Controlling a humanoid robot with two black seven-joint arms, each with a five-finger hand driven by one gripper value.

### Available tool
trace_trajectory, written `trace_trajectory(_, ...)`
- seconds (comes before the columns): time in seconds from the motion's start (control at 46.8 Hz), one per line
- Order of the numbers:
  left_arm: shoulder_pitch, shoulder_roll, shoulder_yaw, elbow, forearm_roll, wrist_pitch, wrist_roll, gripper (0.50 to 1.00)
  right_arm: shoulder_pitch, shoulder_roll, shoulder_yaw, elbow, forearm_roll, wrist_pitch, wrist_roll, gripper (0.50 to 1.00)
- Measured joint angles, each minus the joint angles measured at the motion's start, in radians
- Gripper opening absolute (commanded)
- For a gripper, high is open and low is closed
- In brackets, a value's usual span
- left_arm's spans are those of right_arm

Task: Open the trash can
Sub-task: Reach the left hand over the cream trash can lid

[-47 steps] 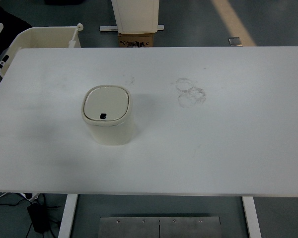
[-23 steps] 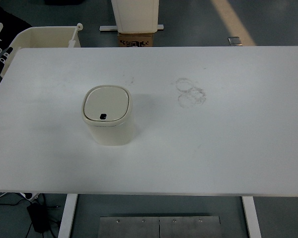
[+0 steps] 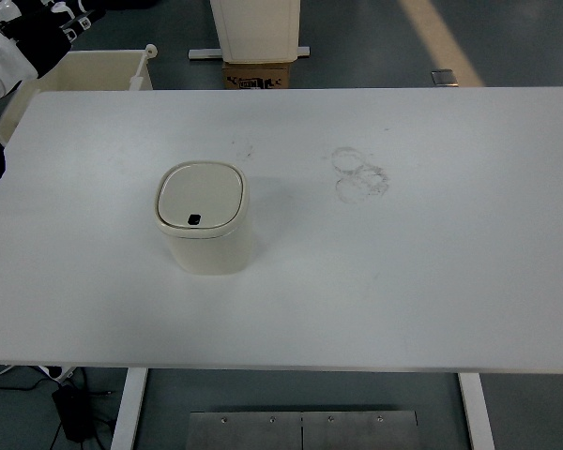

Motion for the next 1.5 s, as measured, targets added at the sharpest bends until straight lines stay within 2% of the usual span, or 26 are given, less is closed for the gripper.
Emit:
trace_trajectory(0.321, -0.202, 0.03, 0.265, -0.133, 0.092, -0.076, 0.017, 1.0, 0.0, 0.0, -0.001, 0.0, 0.0, -0.001, 0.0, 0.991)
trace_trajectory(0.556, -0.285, 0.031, 0.395, -0.15, 0.283, -0.147, 0.058, 1.0, 0.0, 0.0, -0.001, -0.001, 0.0, -0.001, 0.0, 0.991)
trace_trajectory(0.77, -0.342, 0.045, 0.51, -0.204, 0.348, -0.228, 0.085, 1.0, 0.0, 0.0, -0.001, -0.002, 0.0, -0.001, 0.0, 0.991)
trace_trajectory(1.069, -0.368, 0.107, 0.549, -0.328, 0.401, -0.332, 0.1, 1.0, 0.001, 0.0, -0.001, -0.001, 0.0, -0.001, 0.0, 0.991)
trace_trajectory(1.496, -0.366, 0.178, 0.602, -0.392, 0.419, -0.374, 0.106, 1.0, 0.003, 0.0, 0.0, -0.001, -0.003, 0.0, 0.0, 0.991)
